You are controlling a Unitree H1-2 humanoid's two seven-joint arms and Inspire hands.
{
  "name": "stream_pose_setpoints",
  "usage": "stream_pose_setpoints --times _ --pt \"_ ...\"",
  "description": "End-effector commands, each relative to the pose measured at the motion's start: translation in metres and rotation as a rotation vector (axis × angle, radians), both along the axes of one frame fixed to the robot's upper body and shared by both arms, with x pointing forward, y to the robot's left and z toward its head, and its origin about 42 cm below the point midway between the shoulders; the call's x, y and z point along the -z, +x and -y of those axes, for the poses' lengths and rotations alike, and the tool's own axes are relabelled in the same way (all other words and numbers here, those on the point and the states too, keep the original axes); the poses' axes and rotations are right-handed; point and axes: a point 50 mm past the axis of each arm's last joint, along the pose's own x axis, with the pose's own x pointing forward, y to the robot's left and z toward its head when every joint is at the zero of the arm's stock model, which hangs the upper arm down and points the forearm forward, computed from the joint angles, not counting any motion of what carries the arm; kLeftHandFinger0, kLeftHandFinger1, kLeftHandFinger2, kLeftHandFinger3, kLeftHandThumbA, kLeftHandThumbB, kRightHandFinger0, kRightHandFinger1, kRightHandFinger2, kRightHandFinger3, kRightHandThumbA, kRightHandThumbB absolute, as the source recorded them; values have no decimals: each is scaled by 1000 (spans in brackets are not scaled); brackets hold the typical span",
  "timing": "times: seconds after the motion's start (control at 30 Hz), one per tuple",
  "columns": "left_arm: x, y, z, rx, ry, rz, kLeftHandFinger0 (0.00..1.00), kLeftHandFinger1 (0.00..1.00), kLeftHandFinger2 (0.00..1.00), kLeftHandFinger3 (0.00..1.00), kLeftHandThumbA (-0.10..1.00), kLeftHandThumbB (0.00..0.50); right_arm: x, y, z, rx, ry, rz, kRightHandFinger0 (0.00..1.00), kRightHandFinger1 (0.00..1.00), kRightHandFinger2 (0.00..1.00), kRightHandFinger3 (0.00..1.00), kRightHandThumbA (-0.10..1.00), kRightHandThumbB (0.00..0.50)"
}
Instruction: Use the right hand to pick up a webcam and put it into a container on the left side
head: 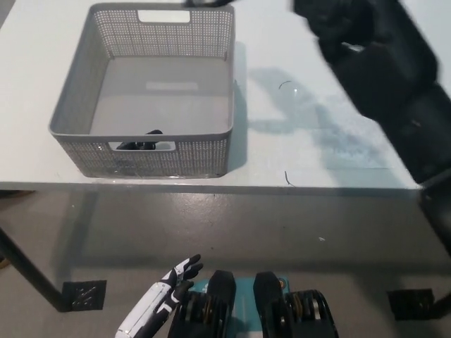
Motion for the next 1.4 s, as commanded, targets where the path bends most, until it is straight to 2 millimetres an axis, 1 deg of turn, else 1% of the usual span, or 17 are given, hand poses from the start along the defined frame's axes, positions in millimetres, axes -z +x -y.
stream_pose_setpoints --times 0.0,0.1,0.2,0.23,0.27,0.37,0.53,0.63,0.73,0.8,0.93,0.97,1.03,1.1,1.17,1.2,1.37 --pt "-2 -5 -6 7 3 32 1000 1000 1000 1000 985 111 -42 -53 58 -33 210 131 1000 1000 1000 1000 1000 354" --pt "1 -8 -9 -17 -49 2 1000 1000 1000 1000 899 120 -29 -92 94 -61 404 184 1000 1000 1000 1000 1000 352" --pt "4 -11 -14 -31 -38 9 1000 1000 1000 1000 926 102 -9 -132 122 -108 539 240 1000 1000 1000 1000 1000 309" --pt "5 -12 -15 -34 -38 10 1000 1000 1000 1000 928 99 -6 -135 123 -115 548 242 1000 1000 1000 1000 1000 309" --pt "6 -14 -15 -43 -39 9 1000 1000 1000 1000 928 88 4 -149 132 -112 584 249 1000 1000 1000 1000 1000 364" --pt "6 -17 -19 -79 -63 -14 1000 1000 1000 1000 903 107 38 -190 151 -158 695 230 1000 1000 1000 1000 1000 315" --pt "3 -14 -25 -113 -92 -16 998 1000 1000 1000 925 94 94 -237 166 -211 800 151 1000 1000 1000 1000 1000 349" --pt "3 -10 -27 -148 -153 -9 1000 1000 1000 1000 951 114 138 -261 170 -213 898 71 1000 1000 1000 1000 1000 360" --pt "0 -5 -31 -166 -171 4 1000 1000 1000 1000 997 100 174 -272 166 -182 957 -7 1000 1000 1000 1000 1000 382" --pt "-3 -2 -34 -176 -179 28 1000 1000 1000 1000 1000 82 211 -275 166 -172 1021 -85 1000 1000 1000 1000 1000 351" --pt "-6 3 -37 -196 -201 42 1000 1000 1000 1000 1000 93 272 -275 170 -107 1148 -217 1000 1000 1000 1000 1000 348" --pt "-7 4 -38 -200 -203 43 1000 1000 1000 1000 1000 86 284 -276 171 -94 1161 -244 1000 1000 1000 1000 1000 293" --pt "-8 9 -40 -210 -199 51 1000 1000 1000 1000 1000 86 311 -276 168 -55 1191 -309 1000 1000 1000 1000 1000 347" --pt "-10 12 -41 -221 -207 54 1000 1000 1000 1000 1000 99 333 -277 165 -2 1238 -360 1000 1000 1000 1000 1000 319" --pt "-11 14 -42 -227 -212 59 1000 1000 1000 1000 1000 98 341 -274 164 22 1257 -382 1000 1000 1000 1000 1000 303" --pt "-11 16 -44 -229 -221 63 1000 1000 1000 1000 1000 96 350 -272 161 38 1273 -401 1000 1000 1000 1000 1000 246" --pt "-14 22 -46 -239 -235 70 1000 1000 1000 1000 1000 69 376 -265 146 63 1283 -470 1000 1000 1000 1000 1000 227"
